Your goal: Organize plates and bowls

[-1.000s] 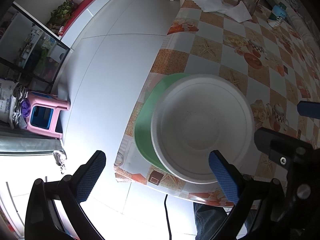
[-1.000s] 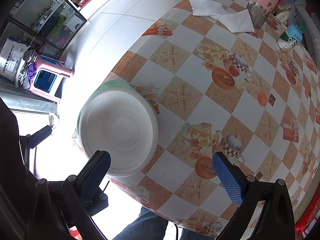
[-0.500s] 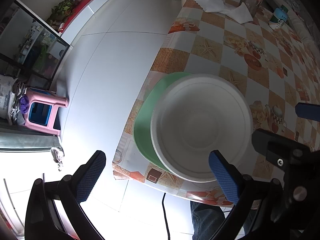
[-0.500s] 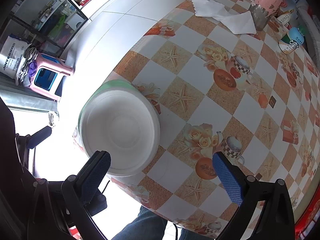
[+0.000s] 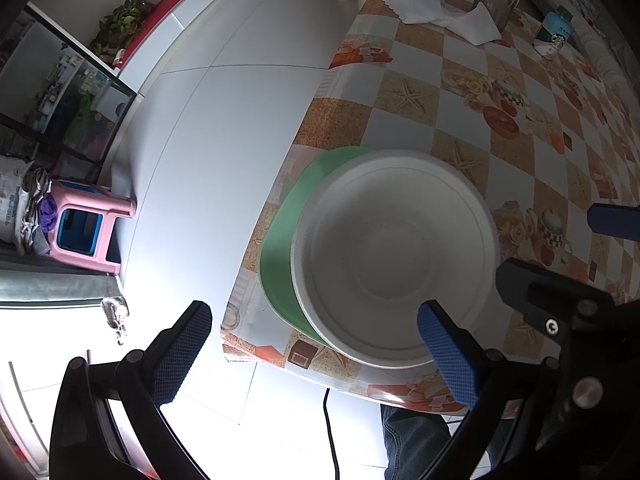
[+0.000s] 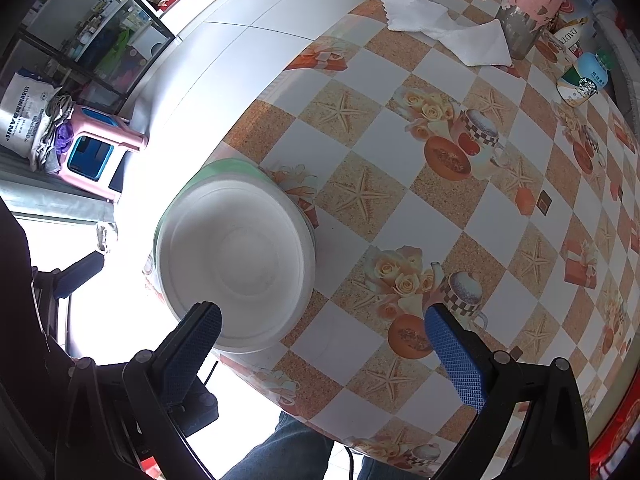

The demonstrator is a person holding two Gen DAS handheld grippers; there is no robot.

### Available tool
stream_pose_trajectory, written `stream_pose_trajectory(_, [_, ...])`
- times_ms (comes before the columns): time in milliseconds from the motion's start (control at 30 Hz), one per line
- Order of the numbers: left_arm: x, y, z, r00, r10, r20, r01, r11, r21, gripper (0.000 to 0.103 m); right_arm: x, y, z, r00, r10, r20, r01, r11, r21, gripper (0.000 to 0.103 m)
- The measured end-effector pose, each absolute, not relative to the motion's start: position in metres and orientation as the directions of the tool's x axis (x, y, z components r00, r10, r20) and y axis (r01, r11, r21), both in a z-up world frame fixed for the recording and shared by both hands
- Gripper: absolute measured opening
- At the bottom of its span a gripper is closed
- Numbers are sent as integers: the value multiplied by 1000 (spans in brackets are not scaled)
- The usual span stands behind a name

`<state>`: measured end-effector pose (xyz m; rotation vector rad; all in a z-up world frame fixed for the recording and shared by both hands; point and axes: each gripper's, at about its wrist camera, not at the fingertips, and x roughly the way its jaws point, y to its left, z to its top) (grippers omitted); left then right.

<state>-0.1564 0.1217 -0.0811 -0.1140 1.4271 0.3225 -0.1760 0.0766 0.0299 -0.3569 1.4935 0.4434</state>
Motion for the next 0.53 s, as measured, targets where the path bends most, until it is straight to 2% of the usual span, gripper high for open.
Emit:
stream_pose_trajectory(400, [-156,123,-82,103,149,-983,-301,947,112,103,-174,76,29,23,65,-998,-492,870,45,102])
stream_pose_trajectory(533, [-160,125,-69,199,190,-961,-320,940,120,103,-174,76,29,21,67,-998,-493,869,48,102])
